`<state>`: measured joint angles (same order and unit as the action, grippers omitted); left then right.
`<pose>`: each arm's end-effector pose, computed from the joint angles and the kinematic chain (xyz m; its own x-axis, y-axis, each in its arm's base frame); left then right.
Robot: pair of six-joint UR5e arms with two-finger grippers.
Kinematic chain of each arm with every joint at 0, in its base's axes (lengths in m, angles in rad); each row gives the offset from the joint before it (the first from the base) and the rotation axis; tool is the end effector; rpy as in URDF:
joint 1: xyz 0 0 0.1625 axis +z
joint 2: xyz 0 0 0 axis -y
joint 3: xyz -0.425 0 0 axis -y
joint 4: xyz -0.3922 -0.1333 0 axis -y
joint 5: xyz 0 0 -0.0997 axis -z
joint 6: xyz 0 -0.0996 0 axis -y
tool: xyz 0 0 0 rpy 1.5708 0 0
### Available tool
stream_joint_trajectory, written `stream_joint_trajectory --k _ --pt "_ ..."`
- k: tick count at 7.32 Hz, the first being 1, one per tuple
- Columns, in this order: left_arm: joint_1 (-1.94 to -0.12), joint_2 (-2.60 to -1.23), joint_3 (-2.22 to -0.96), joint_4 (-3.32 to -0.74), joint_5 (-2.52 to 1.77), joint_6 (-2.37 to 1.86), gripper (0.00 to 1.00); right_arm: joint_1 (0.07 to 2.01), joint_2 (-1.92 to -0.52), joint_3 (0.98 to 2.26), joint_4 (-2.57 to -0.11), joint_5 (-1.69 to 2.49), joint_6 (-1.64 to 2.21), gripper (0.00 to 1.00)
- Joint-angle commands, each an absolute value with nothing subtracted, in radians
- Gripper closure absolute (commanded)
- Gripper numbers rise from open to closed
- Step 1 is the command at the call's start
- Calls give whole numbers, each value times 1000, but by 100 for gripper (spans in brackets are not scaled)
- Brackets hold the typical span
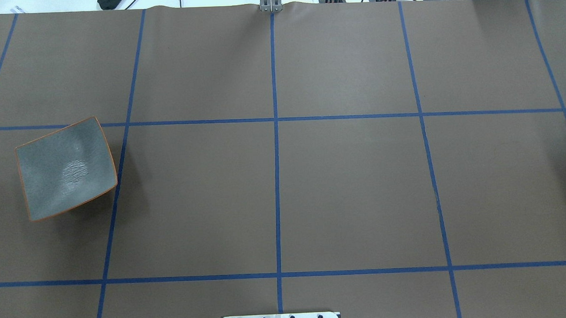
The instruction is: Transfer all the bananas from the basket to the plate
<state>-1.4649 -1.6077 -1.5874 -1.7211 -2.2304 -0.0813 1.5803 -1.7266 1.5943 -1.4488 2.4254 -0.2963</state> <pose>-0.0168 -0.5256 0.6231 0.7786 0.1271 -0.6146 -0.0404 0.9874 0.1530 0.0622 -0.4213 0.7005 0.6306 -0.2786 0.7244 0.1826 0.9604 0.2104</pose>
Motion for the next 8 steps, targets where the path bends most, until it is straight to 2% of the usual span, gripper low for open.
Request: stream_joint_trajectory --k 1,8 --pt "-1465 -1608 -1586 -1721 -2230 -81 0 1549 -1698 1565 -1448 2428 -298 1" --pt "-1465 -1608 -1586 -1721 -2230 -81 0 1508 -1697 1525 -1445 2424 -316 7"
